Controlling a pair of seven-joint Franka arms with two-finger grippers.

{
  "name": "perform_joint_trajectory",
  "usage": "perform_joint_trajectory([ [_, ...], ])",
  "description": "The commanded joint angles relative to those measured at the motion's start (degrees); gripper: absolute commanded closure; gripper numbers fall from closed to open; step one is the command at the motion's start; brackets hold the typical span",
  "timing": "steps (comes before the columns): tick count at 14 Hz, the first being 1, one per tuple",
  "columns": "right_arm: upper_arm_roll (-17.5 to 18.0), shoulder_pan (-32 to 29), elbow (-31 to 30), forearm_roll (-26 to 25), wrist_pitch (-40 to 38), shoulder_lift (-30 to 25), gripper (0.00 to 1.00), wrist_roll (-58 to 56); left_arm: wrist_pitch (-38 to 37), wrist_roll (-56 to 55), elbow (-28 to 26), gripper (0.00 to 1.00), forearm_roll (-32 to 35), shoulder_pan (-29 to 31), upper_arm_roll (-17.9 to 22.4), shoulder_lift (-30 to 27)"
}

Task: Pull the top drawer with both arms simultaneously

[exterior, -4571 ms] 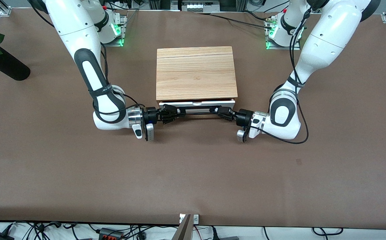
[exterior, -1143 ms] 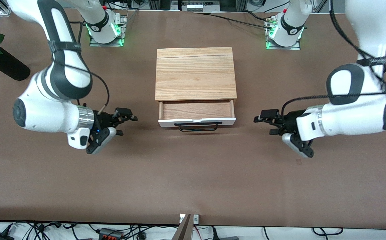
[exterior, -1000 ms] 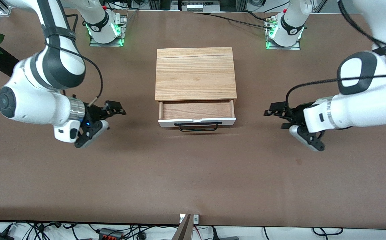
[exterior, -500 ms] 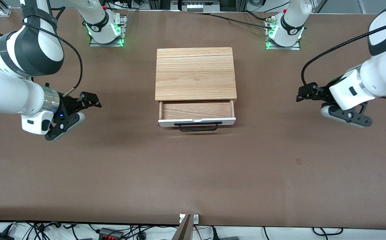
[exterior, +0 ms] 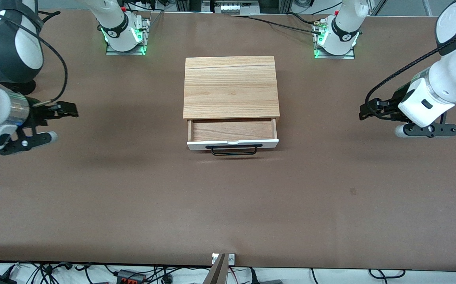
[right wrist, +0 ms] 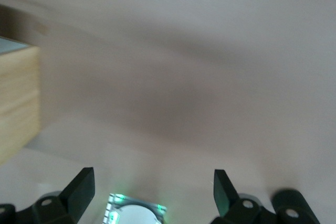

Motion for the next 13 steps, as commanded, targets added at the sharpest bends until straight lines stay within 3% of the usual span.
perform_joint_trajectory([
  [1,-1.81,0.21,0.69,-2.06,-1.77,-1.63,0.0,1.02,5.86,1.93,-12.29,0.0,1.02,0.09,0.31,-9.23],
  [6,-1.74,-1.1,0.78,-1.54,-0.38,-3.02,0.0,1.64,4.28,1.86,-12.03,0.0,2.33,-1.22,1.71,-9.4],
  [7,0.62,-3.55,-1.4,-1.45,0.68,-4.69,0.0,2.42,4.28,1.86,-11.94,0.0,2.33,-1.49,1.98,-9.4],
  [11,16.52,-17.95,-17.64,-2.33,11.39,-15.32,0.0,10.93,4.28,1.95,-11.41,0.0,2.42,-1.58,1.98,-9.32],
  [13,21.1,-21.84,-22.41,-2.42,14.21,-19.02,0.0,14.98,4.54,2.39,-11.15,0.0,2.42,-1.84,2.16,-9.05],
])
